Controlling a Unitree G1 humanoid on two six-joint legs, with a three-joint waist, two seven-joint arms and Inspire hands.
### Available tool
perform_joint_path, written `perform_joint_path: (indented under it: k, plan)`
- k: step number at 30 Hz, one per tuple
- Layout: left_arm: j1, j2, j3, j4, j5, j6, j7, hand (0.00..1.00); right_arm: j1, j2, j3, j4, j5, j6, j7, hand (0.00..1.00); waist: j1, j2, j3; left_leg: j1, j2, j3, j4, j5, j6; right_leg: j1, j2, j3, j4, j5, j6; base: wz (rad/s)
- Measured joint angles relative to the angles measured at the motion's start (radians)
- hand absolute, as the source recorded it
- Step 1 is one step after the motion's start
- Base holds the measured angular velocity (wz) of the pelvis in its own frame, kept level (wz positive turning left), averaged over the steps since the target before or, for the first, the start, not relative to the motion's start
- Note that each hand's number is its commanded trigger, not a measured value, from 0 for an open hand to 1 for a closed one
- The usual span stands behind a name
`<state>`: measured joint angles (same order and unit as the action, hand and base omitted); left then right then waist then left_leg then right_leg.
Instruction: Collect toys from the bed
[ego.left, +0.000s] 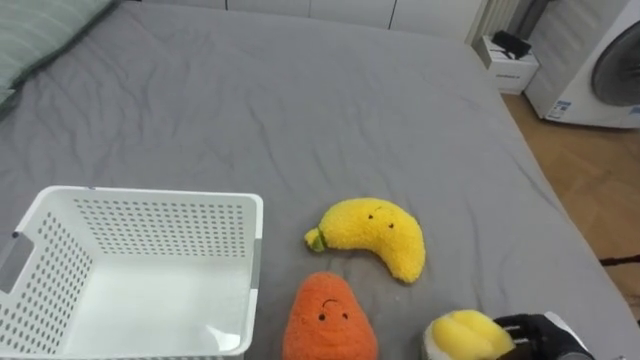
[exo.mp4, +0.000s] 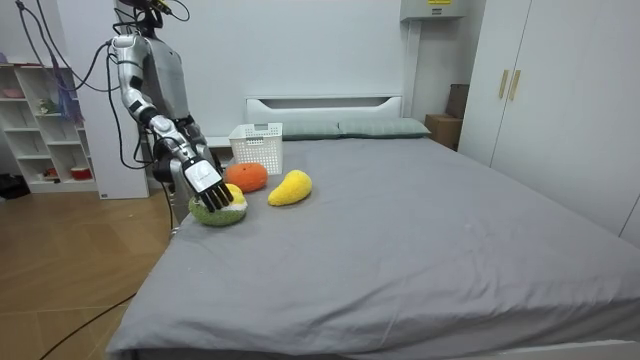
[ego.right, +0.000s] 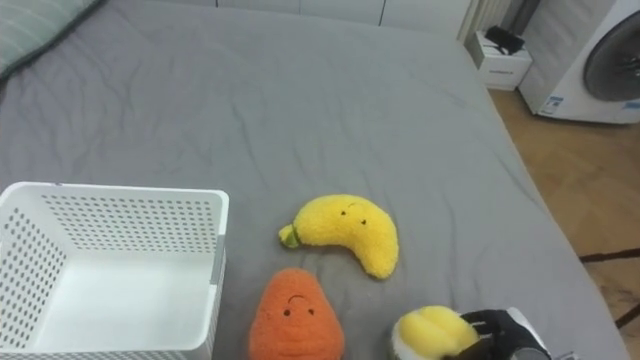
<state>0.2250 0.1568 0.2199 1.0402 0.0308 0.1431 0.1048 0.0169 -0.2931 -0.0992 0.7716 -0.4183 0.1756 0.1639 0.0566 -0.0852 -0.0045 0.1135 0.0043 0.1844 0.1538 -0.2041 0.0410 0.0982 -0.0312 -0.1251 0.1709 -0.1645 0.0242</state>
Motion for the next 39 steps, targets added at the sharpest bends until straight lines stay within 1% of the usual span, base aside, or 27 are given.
perform_joint_path:
  k: [1, 4, 9, 12, 17, 20, 22, 24, 26, 29, 30, 31, 32, 33, 34, 36, 39]
  plan:
    - [-0.001, 0.000, -0.005, 0.000, 0.000, 0.000, 0.000, 0.00, 0.000, 0.005, 0.000, -0.001, -0.004, 0.000, 0.000, 1.00, 0.002, -0.002, -0.0010, 0.000, 0.000, 0.000, 0.000, 0.000, 0.000, 0.000, 0.000, -0.003, -0.001, 0.000, 0.000, 0.03]
    - [-0.009, 0.000, -0.009, 0.000, 0.000, 0.000, 0.000, 0.00, -0.002, 0.017, 0.001, -0.001, -0.013, -0.001, -0.002, 1.00, 0.004, -0.003, -0.0006, 0.001, 0.000, -0.002, 0.002, 0.000, 0.000, -0.001, 0.000, -0.007, -0.002, 0.000, 0.000, 0.01]
    - [-0.016, 0.000, -0.009, 0.001, 0.000, -0.001, -0.006, 0.00, -0.004, 0.022, 0.001, -0.001, -0.015, -0.013, -0.011, 1.00, 0.003, -0.002, 0.0007, -0.003, -0.001, -0.007, -0.002, 0.000, 0.000, 0.006, -0.001, -0.016, -0.001, 0.000, 0.000, 0.03]
    - [-0.016, 0.000, -0.009, 0.001, 0.000, -0.001, -0.008, 0.00, -0.005, 0.034, 0.001, -0.004, -0.015, -0.014, -0.012, 1.00, 0.003, -0.001, 0.0009, -0.004, -0.001, -0.010, -0.003, 0.000, 0.000, 0.007, -0.001, -0.018, -0.001, 0.000, 0.000, 0.00]
    - [-0.017, -0.002, -0.009, 0.001, -0.002, -0.001, -0.009, 0.00, -0.001, 0.037, 0.002, -0.006, -0.021, -0.011, -0.010, 1.00, 0.001, 0.000, 0.0012, -0.004, -0.002, -0.014, -0.002, 0.000, 0.000, 0.009, -0.002, -0.023, 0.000, 0.000, 0.000, 0.01]
    - [-0.021, -0.004, -0.010, 0.003, -0.021, -0.001, -0.009, 0.00, -0.001, 0.037, 0.002, -0.012, -0.020, -0.011, -0.009, 1.00, 0.001, 0.001, 0.0023, -0.005, -0.002, -0.013, -0.002, 0.000, 0.000, 0.009, -0.002, -0.023, 0.000, 0.000, 0.000, 0.00]
    - [-0.021, -0.004, -0.013, 0.002, -0.022, -0.001, -0.009, 0.00, -0.001, 0.037, 0.011, -0.042, -0.019, -0.011, -0.009, 1.00, -0.001, 0.003, 0.0059, -0.005, -0.002, -0.013, -0.002, 0.000, 0.000, 0.008, -0.002, -0.023, 0.000, 0.000, 0.000, 0.00]
    - [-0.022, -0.001, -0.029, 0.002, -0.023, -0.001, -0.010, 0.00, 0.000, 0.037, 0.025, -0.084, -0.018, -0.011, -0.010, 1.00, -0.004, 0.003, 0.0064, -0.010, -0.002, -0.011, -0.002, 0.000, 0.000, 0.003, -0.003, -0.023, 0.000, 0.000, 0.000, 0.00]
    - [-0.025, -0.001, -0.030, 0.003, -0.029, -0.001, -0.013, 0.00, 0.000, 0.037, 0.035, -0.125, -0.021, -0.011, -0.010, 1.00, -0.002, 0.003, 0.0065, -0.016, -0.001, -0.008, -0.001, 0.001, 0.000, -0.006, -0.002, -0.019, 0.002, 0.000, 0.000, -0.05]
    - [-0.034, -0.003, -0.030, 0.007, -0.042, -0.002, -0.025, 0.00, 0.003, 0.037, 0.037, -0.225, -0.020, -0.005, -0.008, 1.00, -0.001, 0.010, 0.0107, -0.018, -0.002, -0.005, 0.003, 0.001, 0.000, -0.013, -0.002, -0.015, 0.004, 0.000, 0.000, -0.03]
    - [-0.035, -0.003, -0.030, 0.011, -0.043, -0.007, -0.027, 0.00, 0.007, 0.037, 0.037, -0.311, -0.016, -0.002, -0.008, 1.00, -0.008, 0.014, 0.0137, -0.021, -0.002, -0.005, 0.002, 0.002, 0.000, -0.014, -0.002, -0.015, 0.004, 0.000, 0.000, 0.00]
    - [-0.035, -0.003, -0.031, 0.017, -0.043, -0.010, -0.027, 0.00, 0.005, 0.035, 0.037, -0.395, -0.011, -0.003, -0.008, 1.00, -0.019, 0.017, 0.0138, -0.025, -0.002, -0.005, 0.002, 0.002, 0.000, -0.017, -0.002, -0.015, 0.003, 0.000, 0.000, 0.00]
    - [-0.035, -0.003, -0.031, 0.018, -0.043, -0.010, -0.028, 0.00, 0.001, 0.032, 0.037, -0.432, -0.004, -0.004, -0.008, 1.00, -0.023, 0.017, 0.0133, -0.025, -0.001, -0.005, 0.002, 0.002, 0.000, -0.017, -0.002, -0.015, 0.003, 0.000, 0.000, 0.00]
    - [-0.035, -0.003, -0.031, 0.018, -0.042, -0.010, -0.028, 0.00, -0.003, 0.029, 0.037, -0.463, 0.004, -0.005, -0.009, 1.00, -0.025, 0.018, 0.0129, -0.026, -0.001, -0.006, 0.001, 0.002, 0.000, -0.017, -0.001, -0.015, 0.002, 0.000, 0.000, 0.00]
    - [-0.035, -0.003, -0.031, 0.018, -0.040, -0.010, -0.029, 0.00, -0.010, 0.020, 0.036, -0.523, 0.008, -0.006, -0.010, 1.00, -0.025, 0.018, 0.0115, -0.025, -0.001, -0.005, 0.000, 0.002, 0.000, -0.017, -0.001, -0.015, 0.001, 0.000, 0.000, 0.00]
    - [-0.030, -0.002, -0.031, 0.018, -0.040, -0.015, -0.029, 0.00, -0.013, 0.003, 0.036, -0.640, 0.025, -0.010, -0.014, 1.00, -0.025, 0.017, 0.0112, -0.023, -0.002, -0.007, -0.001, 0.002, 0.000, -0.014, -0.001, -0.020, 0.000, 0.000, 0.000, 0.04]
    - [-0.027, 0.000, -0.031, 0.020, -0.039, -0.023, -0.029, 0.00, -0.023, -0.005, 0.034, -0.714, 0.044, -0.012, -0.020, 1.00, -0.025, 0.014, 0.0088, -0.023, -0.002, -0.010, 0.000, 0.002, 0.000, -0.013, -0.001, -0.022, 0.000, 0.000, 0.000, 0.02]
